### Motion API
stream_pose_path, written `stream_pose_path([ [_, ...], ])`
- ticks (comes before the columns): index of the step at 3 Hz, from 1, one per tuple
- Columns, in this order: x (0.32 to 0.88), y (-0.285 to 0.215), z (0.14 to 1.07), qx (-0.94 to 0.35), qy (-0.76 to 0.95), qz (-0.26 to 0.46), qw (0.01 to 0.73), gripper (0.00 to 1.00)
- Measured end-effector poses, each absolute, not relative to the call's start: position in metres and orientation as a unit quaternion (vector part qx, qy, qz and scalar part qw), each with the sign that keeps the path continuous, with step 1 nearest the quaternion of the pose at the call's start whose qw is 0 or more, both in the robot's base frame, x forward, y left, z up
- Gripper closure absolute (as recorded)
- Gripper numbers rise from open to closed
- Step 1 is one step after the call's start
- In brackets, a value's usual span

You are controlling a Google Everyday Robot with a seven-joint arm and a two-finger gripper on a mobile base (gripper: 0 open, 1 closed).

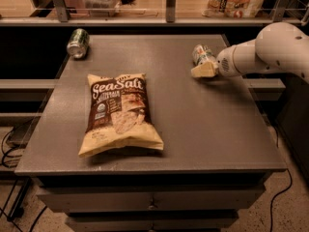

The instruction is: Move 7up can near brown chip bag

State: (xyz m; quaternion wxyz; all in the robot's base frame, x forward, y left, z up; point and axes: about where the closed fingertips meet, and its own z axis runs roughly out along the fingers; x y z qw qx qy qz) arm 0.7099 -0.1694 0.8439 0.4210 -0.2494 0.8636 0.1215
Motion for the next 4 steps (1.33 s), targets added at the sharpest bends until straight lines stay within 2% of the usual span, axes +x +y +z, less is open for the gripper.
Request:
stream_pose_path([
  [2, 0.711, -0.137, 0.885, -0.309, 0.842, 0.111, 0.429, 0.87],
  [3, 0.701, -0.112, 0.909, -0.356, 0.822, 0.127, 0.426, 1.00],
  [4, 0.701, -0.112, 0.909, -0.356, 0.822, 0.127, 0.426, 1.00],
])
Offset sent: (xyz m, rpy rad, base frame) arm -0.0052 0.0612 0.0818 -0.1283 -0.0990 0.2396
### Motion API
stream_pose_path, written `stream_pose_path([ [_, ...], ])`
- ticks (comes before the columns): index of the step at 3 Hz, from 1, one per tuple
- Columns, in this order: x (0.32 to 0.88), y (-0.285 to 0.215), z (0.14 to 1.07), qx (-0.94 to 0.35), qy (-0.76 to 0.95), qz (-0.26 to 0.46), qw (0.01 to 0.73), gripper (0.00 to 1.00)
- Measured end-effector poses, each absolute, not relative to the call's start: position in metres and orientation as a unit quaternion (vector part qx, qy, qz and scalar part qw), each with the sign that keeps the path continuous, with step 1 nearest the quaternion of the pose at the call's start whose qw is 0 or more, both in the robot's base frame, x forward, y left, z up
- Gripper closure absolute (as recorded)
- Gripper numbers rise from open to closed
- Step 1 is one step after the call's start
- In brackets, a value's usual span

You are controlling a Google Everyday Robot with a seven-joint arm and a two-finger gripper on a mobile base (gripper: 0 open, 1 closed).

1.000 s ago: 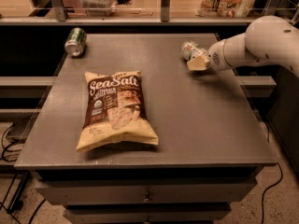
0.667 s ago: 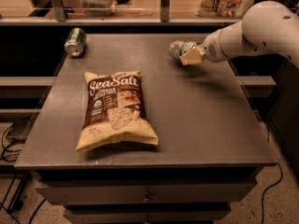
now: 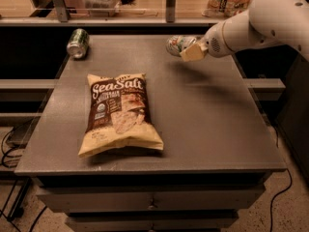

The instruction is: Move 7up can near brown chip bag

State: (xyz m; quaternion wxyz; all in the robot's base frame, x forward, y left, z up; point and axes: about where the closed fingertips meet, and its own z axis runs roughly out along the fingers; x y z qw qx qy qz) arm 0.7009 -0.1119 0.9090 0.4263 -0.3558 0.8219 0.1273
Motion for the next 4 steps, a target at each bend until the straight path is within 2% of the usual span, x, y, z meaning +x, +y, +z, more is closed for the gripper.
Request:
stream_pose_path([
  [2, 0.658, -0.058, 0.879, -0.375, 0.808, 0.238, 0.388, 1.00],
  [3, 0.622, -0.030, 0.877, -0.381, 0.800, 0.286, 0.364, 0.84],
  [4, 0.590, -0.013, 0.874, -0.384, 0.798, 0.320, 0.337, 0.62],
])
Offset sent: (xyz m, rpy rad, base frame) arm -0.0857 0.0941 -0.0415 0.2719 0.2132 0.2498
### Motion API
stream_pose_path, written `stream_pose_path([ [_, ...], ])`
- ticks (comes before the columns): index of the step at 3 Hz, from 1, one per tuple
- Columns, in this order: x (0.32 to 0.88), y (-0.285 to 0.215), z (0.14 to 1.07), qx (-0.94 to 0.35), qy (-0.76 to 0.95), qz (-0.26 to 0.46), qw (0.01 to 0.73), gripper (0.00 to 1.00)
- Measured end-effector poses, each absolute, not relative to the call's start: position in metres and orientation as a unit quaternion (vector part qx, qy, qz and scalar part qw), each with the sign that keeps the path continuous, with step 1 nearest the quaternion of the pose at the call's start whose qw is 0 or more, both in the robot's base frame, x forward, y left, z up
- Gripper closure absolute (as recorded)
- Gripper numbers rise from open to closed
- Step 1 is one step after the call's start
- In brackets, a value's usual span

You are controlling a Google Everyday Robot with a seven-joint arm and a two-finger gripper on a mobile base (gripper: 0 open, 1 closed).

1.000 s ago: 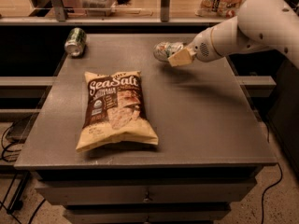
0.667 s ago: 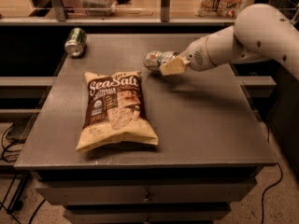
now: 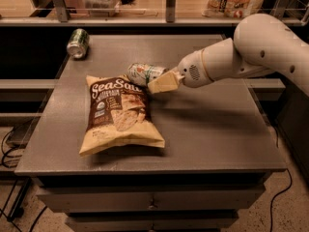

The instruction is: Move 7up can near brown chip bag

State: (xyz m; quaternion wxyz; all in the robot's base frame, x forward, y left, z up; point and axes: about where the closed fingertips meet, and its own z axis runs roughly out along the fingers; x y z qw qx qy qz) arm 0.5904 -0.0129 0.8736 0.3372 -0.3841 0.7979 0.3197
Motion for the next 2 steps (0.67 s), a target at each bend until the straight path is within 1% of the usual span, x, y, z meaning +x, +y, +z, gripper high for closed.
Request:
stream_pose_path([
  [2, 0.554, -0.008, 0.853, -0.364, 0.811, 0.342, 0.306, 0.15],
])
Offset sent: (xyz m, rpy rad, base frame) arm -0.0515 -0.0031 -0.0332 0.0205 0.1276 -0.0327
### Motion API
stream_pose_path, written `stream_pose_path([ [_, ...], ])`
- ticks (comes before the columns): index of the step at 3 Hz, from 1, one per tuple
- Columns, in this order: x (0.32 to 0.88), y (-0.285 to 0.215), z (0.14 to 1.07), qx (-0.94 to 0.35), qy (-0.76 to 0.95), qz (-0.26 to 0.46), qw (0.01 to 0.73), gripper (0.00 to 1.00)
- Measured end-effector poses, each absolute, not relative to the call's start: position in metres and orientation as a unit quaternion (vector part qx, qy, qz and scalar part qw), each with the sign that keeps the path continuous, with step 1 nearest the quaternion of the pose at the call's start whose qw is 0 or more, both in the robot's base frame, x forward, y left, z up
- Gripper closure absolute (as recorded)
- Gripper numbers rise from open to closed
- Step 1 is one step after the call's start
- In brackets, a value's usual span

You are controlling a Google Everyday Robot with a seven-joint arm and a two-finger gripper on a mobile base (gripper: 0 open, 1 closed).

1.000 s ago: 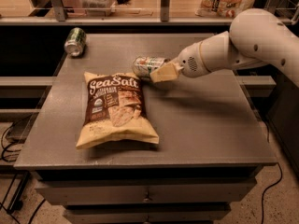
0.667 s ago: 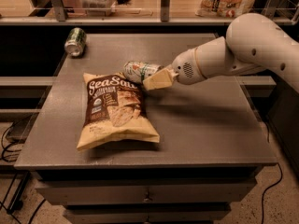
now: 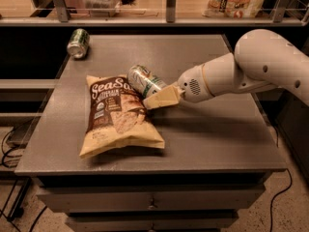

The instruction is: Move 7up can near brown chip bag

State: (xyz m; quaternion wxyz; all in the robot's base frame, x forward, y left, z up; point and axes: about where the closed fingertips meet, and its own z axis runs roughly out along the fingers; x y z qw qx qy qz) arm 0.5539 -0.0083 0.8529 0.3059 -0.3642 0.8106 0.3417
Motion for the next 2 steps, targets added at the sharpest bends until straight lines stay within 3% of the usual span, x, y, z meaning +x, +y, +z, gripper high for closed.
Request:
stream_pose_path([
  [1, 0.5452, -0.0148, 0.8502, -0.357, 0.813, 0.343, 0.306, 0.00],
  [2, 0.5452, -0.0147, 0.8502, -0.357, 0.813, 0.343, 0.306, 0.00],
])
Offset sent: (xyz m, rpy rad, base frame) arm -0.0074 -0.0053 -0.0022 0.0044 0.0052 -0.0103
